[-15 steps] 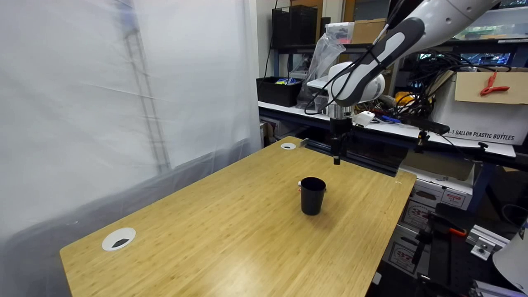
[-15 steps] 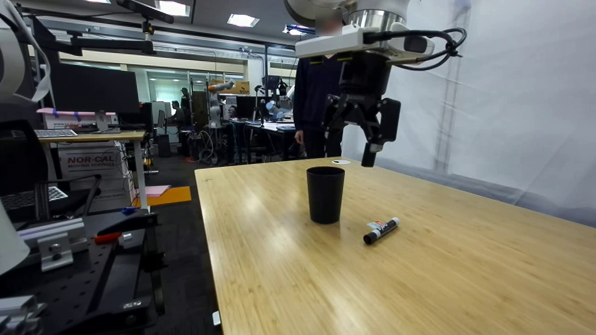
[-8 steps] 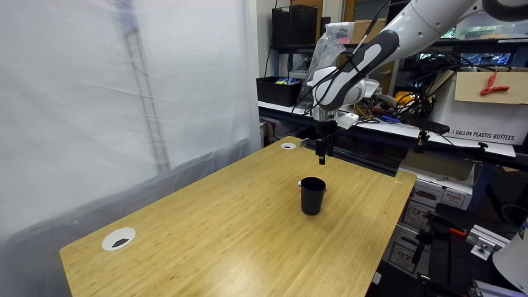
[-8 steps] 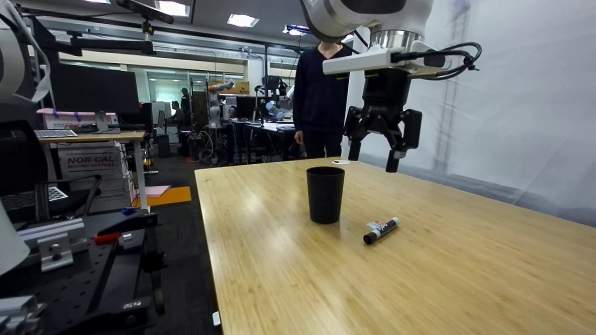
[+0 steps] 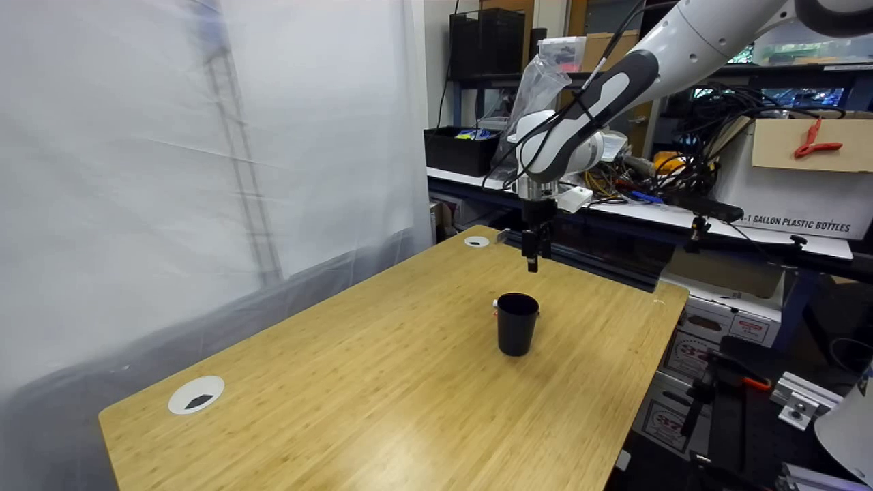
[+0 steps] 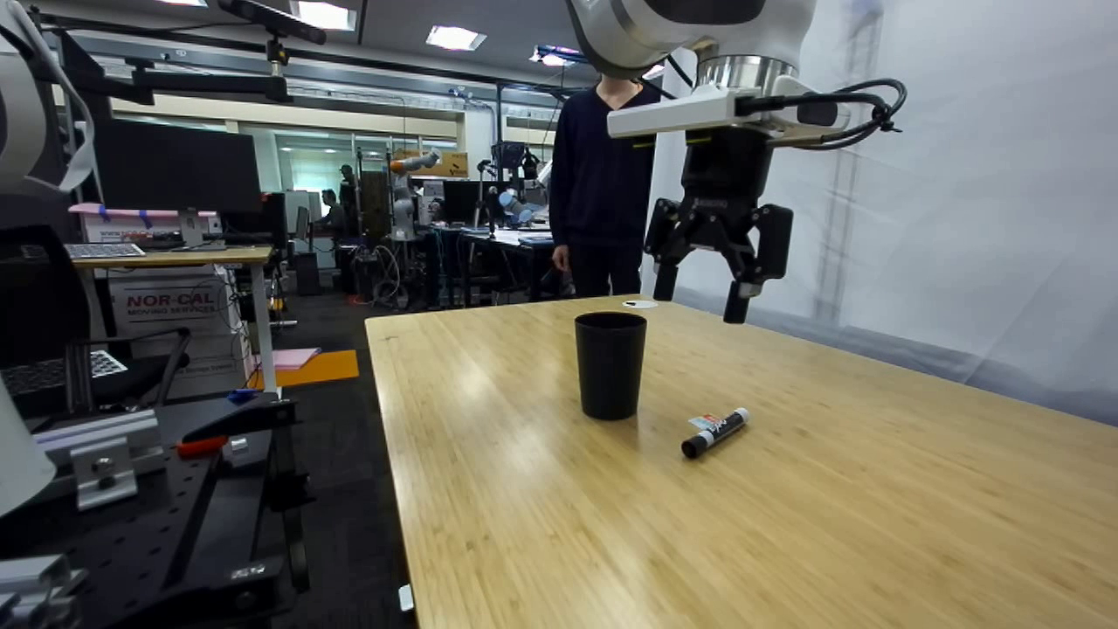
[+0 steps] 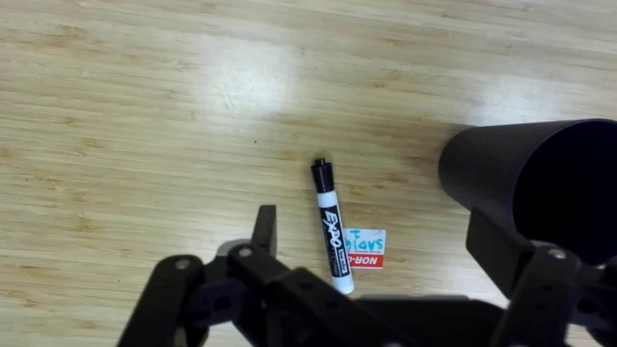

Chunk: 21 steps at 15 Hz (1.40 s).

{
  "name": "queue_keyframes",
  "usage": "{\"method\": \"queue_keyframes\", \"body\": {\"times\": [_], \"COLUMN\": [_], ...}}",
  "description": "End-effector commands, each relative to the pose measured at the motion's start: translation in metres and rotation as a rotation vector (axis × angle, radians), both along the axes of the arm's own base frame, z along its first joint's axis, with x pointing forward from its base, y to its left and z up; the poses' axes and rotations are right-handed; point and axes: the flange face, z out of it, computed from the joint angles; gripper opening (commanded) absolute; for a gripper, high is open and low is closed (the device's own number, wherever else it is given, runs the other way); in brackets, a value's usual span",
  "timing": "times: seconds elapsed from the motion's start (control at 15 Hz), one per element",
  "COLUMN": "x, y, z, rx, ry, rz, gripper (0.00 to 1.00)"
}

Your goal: Get the marker from the table and place it in the blue cup

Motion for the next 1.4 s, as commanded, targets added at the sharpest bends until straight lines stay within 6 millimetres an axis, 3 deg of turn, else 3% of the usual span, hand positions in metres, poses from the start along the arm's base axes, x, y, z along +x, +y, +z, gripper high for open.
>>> {"method": "queue_keyframes", "body": {"times": [0.0, 0.67, 1.33], "x": [0.002, 0.019, 0.018], "y": [0.001, 0.006, 0.002], "z": [-0.009, -0.054, -0.099], "rx": [0.011, 0.028, 0.041], "ry": [-0.008, -0.050, 0.006], "rz": [0.009, 0.088, 0.148], "gripper": [1.00, 1.00, 1.00]}}
